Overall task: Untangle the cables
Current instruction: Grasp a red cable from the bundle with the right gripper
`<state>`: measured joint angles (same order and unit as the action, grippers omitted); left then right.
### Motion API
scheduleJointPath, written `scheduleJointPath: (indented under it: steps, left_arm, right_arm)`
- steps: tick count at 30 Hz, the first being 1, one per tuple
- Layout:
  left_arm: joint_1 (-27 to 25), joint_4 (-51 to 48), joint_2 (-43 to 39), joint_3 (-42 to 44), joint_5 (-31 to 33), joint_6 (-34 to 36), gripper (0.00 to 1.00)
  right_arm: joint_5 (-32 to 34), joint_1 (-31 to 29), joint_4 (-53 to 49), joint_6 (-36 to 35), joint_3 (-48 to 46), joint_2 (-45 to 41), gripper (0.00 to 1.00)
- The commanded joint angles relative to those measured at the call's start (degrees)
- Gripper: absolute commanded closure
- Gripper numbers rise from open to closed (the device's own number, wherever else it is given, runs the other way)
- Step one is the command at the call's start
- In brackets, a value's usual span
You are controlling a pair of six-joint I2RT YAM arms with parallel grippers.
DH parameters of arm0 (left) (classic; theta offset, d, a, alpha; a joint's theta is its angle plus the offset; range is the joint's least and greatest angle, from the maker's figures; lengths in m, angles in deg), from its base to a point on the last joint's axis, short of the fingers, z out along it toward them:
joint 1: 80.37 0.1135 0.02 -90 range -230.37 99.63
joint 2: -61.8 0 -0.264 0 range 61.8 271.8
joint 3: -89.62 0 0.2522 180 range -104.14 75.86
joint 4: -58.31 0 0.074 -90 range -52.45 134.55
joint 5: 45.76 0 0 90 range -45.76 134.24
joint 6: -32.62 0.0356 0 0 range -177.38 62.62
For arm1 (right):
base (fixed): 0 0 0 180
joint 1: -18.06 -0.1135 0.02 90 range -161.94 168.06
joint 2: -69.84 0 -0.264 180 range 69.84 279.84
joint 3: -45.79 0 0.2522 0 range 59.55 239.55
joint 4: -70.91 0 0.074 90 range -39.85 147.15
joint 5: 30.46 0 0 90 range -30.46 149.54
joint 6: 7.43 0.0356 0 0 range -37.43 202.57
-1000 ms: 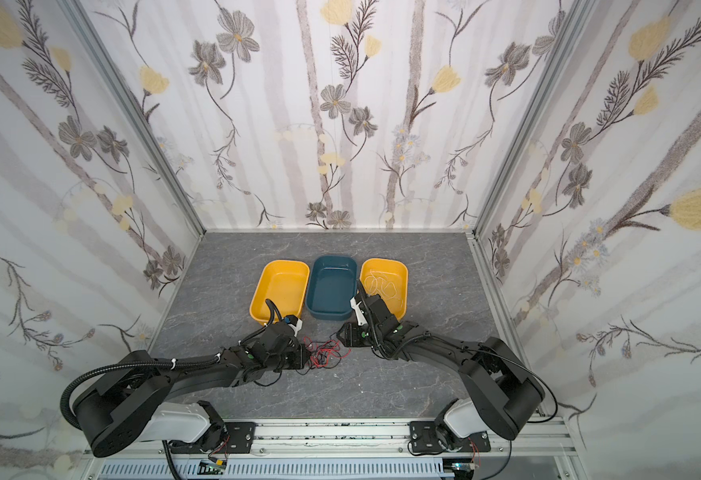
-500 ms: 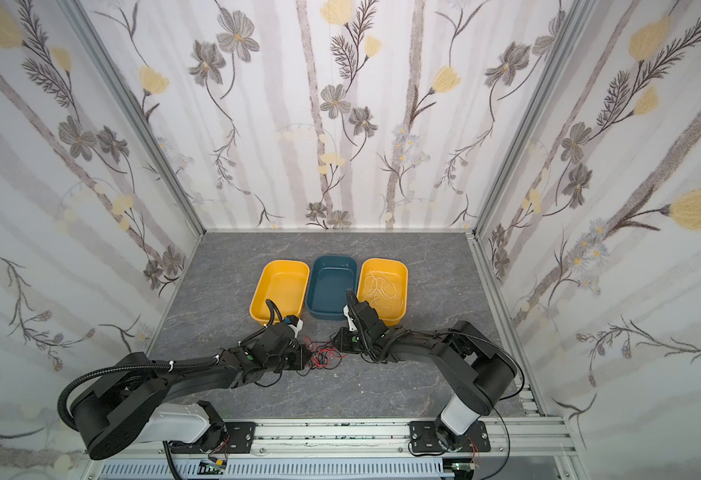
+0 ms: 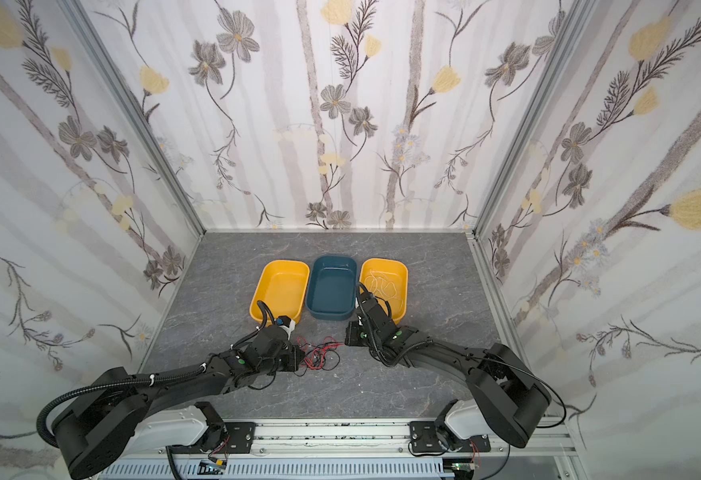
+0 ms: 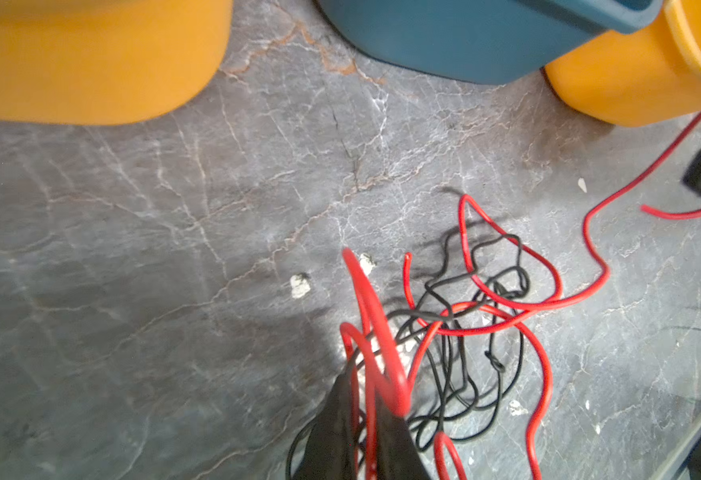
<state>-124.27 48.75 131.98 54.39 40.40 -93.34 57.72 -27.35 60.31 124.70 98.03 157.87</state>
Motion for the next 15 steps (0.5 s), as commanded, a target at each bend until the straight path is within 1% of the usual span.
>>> scheduleJointPath:
  steps: [1,4,5,10,15]
  left_arm:
    - [0.1,-1.6,-0.3,-0.2,1.2,0.5,0.86]
    - [0.5,-2.9,-0.8,-0.3,1.5,0.6,0.86]
    - [0.6,-3.3,-1.1,-0.3,1.6,0.6,0.86]
    - [1.4,-4.8,-2.6,-0.1,2.2,0.8,0.86]
    - [2.7,-5.9,-2.7,-0.5,2.0,1.1,0.86]
  right_arm:
    - [2.9,0.4,-1.7,-1.1,-0.2,-2.3,1.0]
    - [4.1,0.6,-3.6,-2.3,-0.3,-5.1,1.0]
    - [4.9,2.5,-4.7,-2.9,-0.3,-6.3,1.0]
    - [8.5,5.7,-9.4,-6.4,-1.2,-13.0,1.0]
    - [13.2,9.4,-13.5,-8.2,-2.5,-19.2,1.0]
